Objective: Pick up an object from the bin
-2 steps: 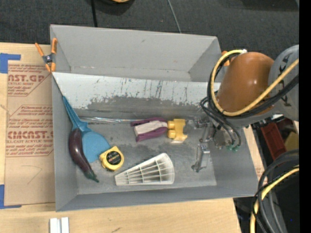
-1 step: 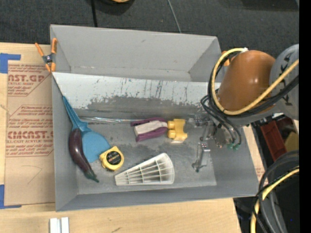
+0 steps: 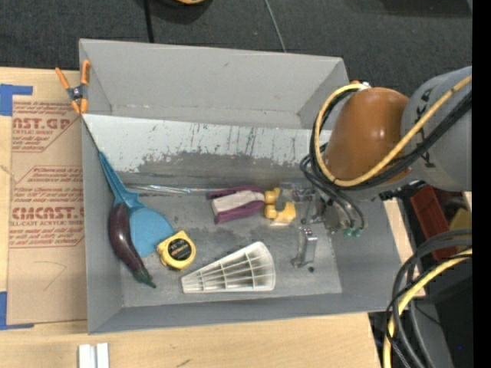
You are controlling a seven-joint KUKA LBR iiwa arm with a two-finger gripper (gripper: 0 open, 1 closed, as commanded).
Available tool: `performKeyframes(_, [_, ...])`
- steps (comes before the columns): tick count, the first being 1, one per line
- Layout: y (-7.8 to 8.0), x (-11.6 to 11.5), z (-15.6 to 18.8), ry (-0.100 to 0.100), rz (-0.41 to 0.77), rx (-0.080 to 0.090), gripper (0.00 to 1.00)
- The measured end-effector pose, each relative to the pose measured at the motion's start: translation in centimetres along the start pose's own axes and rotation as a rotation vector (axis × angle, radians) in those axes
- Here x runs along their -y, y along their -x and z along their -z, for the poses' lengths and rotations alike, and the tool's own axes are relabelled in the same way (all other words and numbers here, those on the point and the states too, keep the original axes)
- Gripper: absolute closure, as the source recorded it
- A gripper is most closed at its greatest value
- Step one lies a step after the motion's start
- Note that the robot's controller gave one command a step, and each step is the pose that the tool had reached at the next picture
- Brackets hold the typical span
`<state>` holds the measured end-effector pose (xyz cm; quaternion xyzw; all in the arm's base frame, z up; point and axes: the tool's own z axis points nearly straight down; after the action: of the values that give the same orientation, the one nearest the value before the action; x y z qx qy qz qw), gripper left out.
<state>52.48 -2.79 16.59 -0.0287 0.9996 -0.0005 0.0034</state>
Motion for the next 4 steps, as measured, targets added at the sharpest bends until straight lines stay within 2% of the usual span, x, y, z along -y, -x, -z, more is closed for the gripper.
performKeyframes(1, [0.7, -3.8, -4.4, 0.002, -0.065, -0.004, 0.00])
performKeyframes(2, [0.2, -4.7, -6.6, 0.002, -0.090, -0.006, 0.00])
performKeyframes(3, [-0.3, -5.8, -9.5, 0.002, 0.411, -0.003, 1.00])
performKeyframes(4, [-0.3, -5.8, -9.5, 0.002, 0.411, -0.003, 1.00])
